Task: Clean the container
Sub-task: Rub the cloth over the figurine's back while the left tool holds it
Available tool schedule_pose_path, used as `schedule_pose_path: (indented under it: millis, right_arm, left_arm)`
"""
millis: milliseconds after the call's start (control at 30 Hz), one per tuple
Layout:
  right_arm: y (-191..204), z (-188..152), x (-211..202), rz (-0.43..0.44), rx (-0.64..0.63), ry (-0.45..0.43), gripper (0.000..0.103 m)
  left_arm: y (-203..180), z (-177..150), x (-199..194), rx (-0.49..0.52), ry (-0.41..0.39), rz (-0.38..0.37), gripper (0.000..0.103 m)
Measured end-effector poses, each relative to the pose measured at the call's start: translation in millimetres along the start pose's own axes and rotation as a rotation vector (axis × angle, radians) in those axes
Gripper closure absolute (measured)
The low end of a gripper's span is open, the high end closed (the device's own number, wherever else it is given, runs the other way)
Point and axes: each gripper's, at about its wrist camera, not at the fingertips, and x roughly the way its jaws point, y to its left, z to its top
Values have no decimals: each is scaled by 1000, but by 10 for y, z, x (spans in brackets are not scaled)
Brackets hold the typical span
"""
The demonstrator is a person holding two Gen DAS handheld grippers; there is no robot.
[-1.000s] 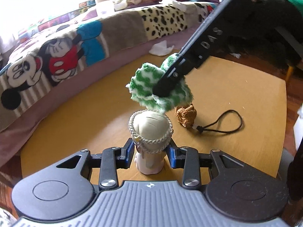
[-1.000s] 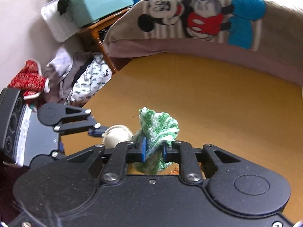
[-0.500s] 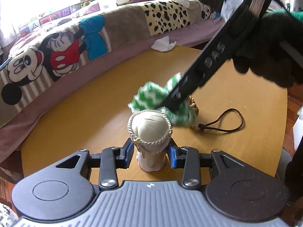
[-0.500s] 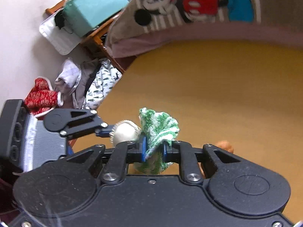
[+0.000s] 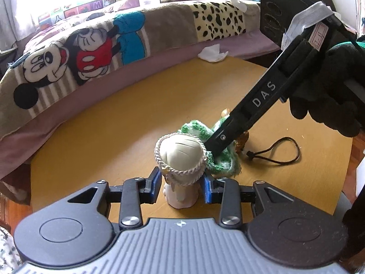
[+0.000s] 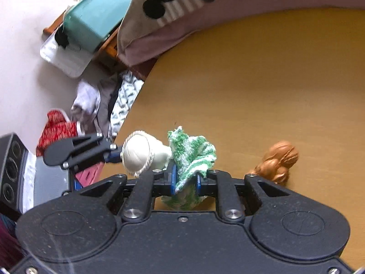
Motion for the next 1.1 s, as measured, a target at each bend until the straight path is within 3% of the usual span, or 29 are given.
schedule_pose_path:
  millis: [200,400,633,800,933,1100]
  right_arm:
    - [-15,67,-32,49,34,-61,87]
    - [17,1,152,-20,-13,25,87]
    - [27,89,30,42,6,-37,87]
    - [-6,53,129,39,30,-27,85]
    - [-31,69,120,28,46,-32,85]
    - [-73,61,79,21,70,-41,85]
  left_arm:
    - [8,-13,-13,-8,6,15,69]
    - [20,-25,-17,-26,12,28,69]
    - [70,-43,-10,-83,19,41,69]
    - [49,-22,2,-77,42,49,68]
    - [72,-9,-30,-80,57,50,60]
    - [60,39,-121,-61,47,23,59]
